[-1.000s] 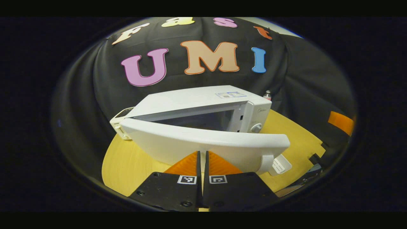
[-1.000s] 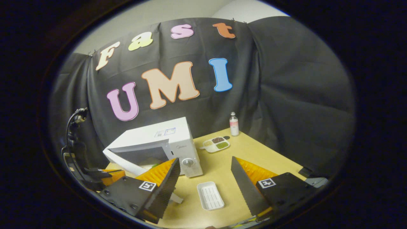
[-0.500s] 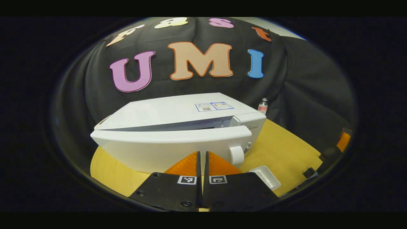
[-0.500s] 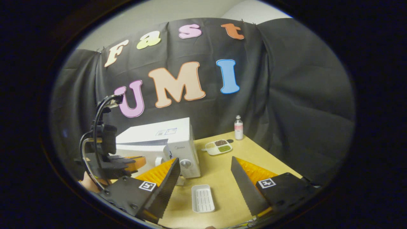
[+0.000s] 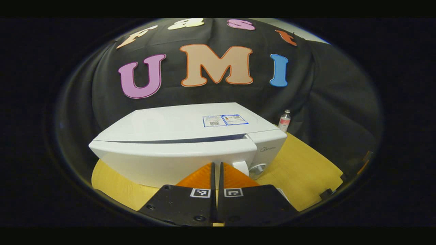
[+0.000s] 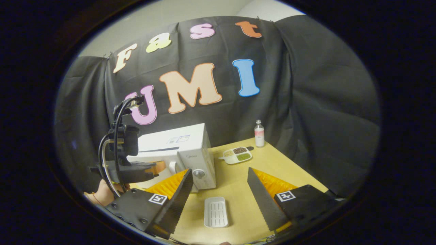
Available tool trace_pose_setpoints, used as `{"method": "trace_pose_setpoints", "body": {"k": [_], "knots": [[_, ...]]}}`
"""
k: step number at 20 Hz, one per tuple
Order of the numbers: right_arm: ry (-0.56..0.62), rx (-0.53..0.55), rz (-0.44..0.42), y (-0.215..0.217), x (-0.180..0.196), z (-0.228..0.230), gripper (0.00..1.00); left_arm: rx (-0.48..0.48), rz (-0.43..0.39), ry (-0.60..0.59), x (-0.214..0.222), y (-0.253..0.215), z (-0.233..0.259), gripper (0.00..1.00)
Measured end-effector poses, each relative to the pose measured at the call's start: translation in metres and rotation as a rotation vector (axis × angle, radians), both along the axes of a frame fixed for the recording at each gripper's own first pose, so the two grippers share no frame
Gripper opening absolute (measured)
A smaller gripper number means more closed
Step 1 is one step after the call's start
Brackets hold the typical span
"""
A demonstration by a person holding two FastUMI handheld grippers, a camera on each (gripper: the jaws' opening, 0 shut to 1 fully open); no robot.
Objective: Open the microwave oven with the left hand, put the food in, and close the microwave oven.
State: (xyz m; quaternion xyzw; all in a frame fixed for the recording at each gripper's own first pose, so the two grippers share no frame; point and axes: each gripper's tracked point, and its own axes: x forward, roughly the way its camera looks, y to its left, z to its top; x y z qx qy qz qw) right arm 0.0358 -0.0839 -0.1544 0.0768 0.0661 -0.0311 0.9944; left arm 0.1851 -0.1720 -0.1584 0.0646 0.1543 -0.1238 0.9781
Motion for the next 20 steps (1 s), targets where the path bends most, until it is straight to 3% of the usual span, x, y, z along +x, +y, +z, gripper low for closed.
{"method": "trace_pose_setpoints", "body": {"k": [13,20], "knots": [[0.025,0.097,-0.027,-0.009,0.008,-0.011,0.91,-0.017,0.050,-0.080,-0.001,-0.006,0.005,0.00],[0.088,0.050,0.002,0.000,0.024,-0.025,0.92,-0.033,0.098,-0.111,0.003,-0.005,0.008,0.00]]}}
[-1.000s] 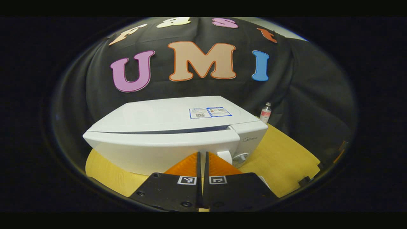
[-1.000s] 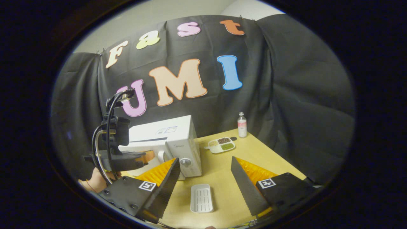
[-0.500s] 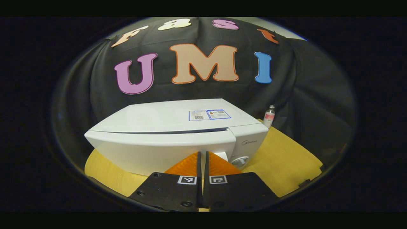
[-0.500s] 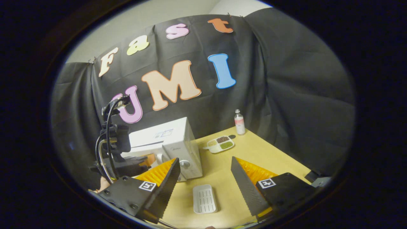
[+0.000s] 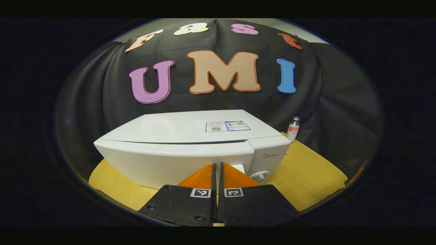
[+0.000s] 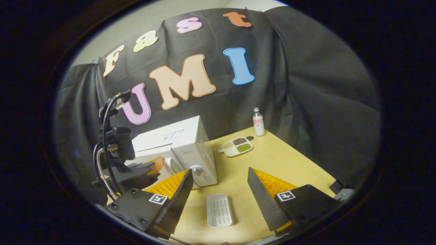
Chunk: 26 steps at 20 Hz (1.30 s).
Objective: Open the microwave oven with the left hand, put the food in, and close the microwave oven.
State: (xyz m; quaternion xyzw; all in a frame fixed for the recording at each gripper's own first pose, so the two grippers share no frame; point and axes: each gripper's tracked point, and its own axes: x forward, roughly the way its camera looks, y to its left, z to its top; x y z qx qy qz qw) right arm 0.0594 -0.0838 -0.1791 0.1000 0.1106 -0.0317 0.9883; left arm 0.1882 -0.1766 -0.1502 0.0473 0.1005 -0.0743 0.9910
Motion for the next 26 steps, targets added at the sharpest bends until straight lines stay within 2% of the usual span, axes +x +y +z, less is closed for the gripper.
{"method": "trace_pose_setpoints", "body": {"k": [5,9,13,14,15,20,21,22,23,25,26], "knots": [[0.015,-0.021,0.027,0.004,0.010,-0.005,0.91,-0.024,-0.004,-0.009,0.001,0.000,0.001,0.00],[0.021,-0.019,0.018,0.002,0.012,-0.007,0.91,0.001,-0.006,-0.018,0.011,0.002,0.004,0.01],[0.028,-0.026,0.011,0.002,0.001,-0.006,0.91,-0.018,-0.050,-0.031,0.011,-0.001,0.007,0.01],[0.022,-0.022,0.014,0.003,0.002,-0.004,0.92,-0.023,-0.052,-0.030,0.010,-0.002,0.007,0.01],[0.016,-0.016,0.019,0.005,0.001,-0.004,1.00,-0.018,-0.051,-0.023,0.010,-0.002,0.005,0.00],[-0.020,-0.024,0.033,0.008,-0.021,0.004,1.00,-0.008,-0.064,-0.015,0.009,-0.003,0.003,0.01],[-0.034,-0.021,0.031,0.008,-0.024,0.007,0.92,0.000,-0.059,-0.016,0.007,0.000,0.005,0.01],[-0.043,-0.013,0.034,0.010,-0.025,0.009,1.00,0.023,-0.030,-0.029,0.006,0.009,0.009,0.00],[-0.050,-0.006,0.041,0.012,-0.027,0.011,1.00,0.039,-0.008,-0.051,0.002,0.018,0.017,0.00],[-0.045,0.005,0.046,0.013,-0.031,0.009,1.00,0.026,-0.015,-0.094,-0.013,0.022,0.032,0.02],[-0.049,0.016,0.045,0.013,-0.032,0.010,0.92,0.015,-0.016,-0.108,-0.022,0.026,0.037,0.01]]}}
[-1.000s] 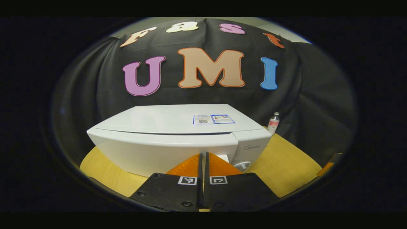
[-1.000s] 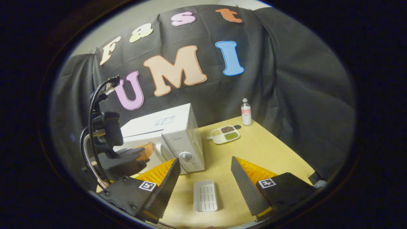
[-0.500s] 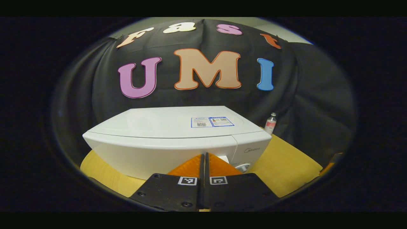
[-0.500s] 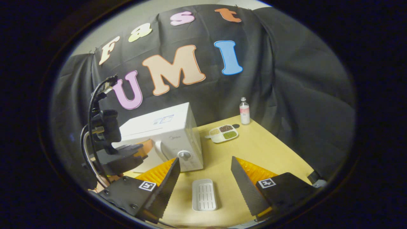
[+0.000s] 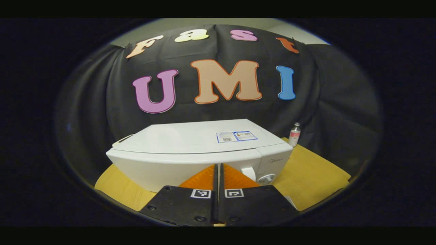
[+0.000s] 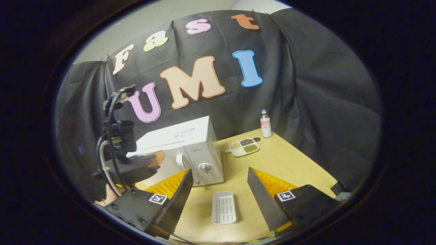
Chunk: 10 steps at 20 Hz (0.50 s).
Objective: Open the microwave oven with the left hand, put the food in, and close the microwave oven.
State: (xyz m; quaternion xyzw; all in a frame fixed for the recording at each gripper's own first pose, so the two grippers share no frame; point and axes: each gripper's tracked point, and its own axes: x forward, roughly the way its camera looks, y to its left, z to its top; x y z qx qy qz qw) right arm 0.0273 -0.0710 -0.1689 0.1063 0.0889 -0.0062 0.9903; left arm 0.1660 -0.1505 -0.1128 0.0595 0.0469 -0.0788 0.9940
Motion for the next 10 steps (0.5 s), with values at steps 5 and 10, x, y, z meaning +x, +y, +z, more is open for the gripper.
{"method": "trace_pose_setpoints", "body": {"k": [5,10], "knots": [[0.005,0.026,-0.012,-0.005,-0.007,0.000,0.91,-0.017,0.022,-0.002,-0.049,0.030,0.012,0.02],[0.018,0.015,0.001,-0.002,-0.011,0.003,0.91,-0.050,0.106,0.042,-0.096,0.076,0.010,0.01]]}}
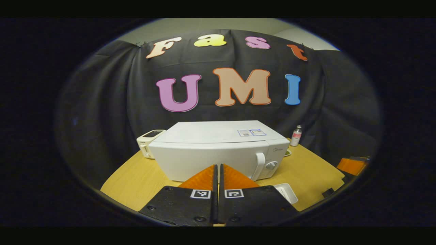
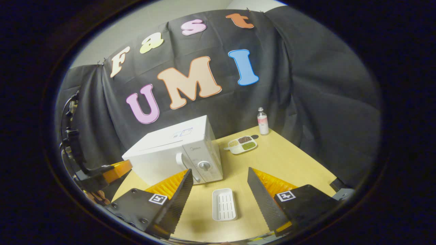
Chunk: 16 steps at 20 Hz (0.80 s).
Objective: Open the microwave oven with the left hand, put the food in, and close the microwave oven.
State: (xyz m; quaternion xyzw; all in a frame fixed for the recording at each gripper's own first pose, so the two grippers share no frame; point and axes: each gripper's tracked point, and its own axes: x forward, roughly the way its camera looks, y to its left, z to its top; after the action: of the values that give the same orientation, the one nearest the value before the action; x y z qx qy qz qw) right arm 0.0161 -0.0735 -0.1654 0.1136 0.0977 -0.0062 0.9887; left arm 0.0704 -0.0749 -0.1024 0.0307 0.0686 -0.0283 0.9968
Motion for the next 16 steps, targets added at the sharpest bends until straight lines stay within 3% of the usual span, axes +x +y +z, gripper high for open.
{"method": "trace_pose_setpoints", "body": {"k": [1,2,3,5,6,7,8,10,11,12,13,15,16], "knots": [[-0.011,0.001,0.009,0.003,0.000,0.005,0.99,-0.009,0.027,0.014,-0.009,0.011,-0.002,0.01],[-0.027,-0.005,0.015,0.005,0.001,0.010,0.99,-0.018,0.063,0.016,-0.013,0.024,0.001,0.02],[-0.043,-0.017,0.025,0.007,0.003,0.017,0.91,-0.027,0.099,0.011,-0.017,0.037,0.006,0.01],[-0.075,-0.050,0.046,0.012,0.006,0.031,0.91,-0.049,0.144,0.015,-0.024,0.054,0.014,0.00],[-0.094,-0.062,0.062,0.015,0.008,0.041,0.99,-0.059,0.153,0.009,-0.027,0.060,0.021,0.00],[-0.114,-0.071,0.079,0.019,0.009,0.052,0.99,-0.067,0.157,-0.005,-0.030,0.064,0.031,0.00],[-0.133,-0.078,0.093,0.022,0.012,0.062,0.91,-0.071,0.160,-0.031,-0.035,0.068,0.043,0.07],[-0.172,-0.096,0.112,0.026,0.015,0.083,0.91,-0.061,0.164,-0.085,-0.046,0.082,0.055,0.22],[-0.189,-0.104,0.121,0.028,0.015,0.092,0.99,-0.048,0.177,-0.105,-0.049,0.085,0.061,0.27],[-0.206,-0.116,0.130,0.031,0.013,0.101,0.91,-0.034,0.178,-0.119,-0.051,0.086,0.066,0.32],[-0.217,-0.126,0.137,0.033,0.012,0.108,0.91,-0.024,0.183,-0.131,-0.054,0.087,0.070,0.32],[-0.237,-0.143,0.149,0.036,0.006,0.117,0.91,-0.020,0.182,-0.156,-0.059,0.084,0.078,0.55],[-0.246,-0.151,0.153,0.037,0.003,0.120,0.91,-0.018,0.184,-0.161,-0.060,0.084,0.076,0.78]]}}
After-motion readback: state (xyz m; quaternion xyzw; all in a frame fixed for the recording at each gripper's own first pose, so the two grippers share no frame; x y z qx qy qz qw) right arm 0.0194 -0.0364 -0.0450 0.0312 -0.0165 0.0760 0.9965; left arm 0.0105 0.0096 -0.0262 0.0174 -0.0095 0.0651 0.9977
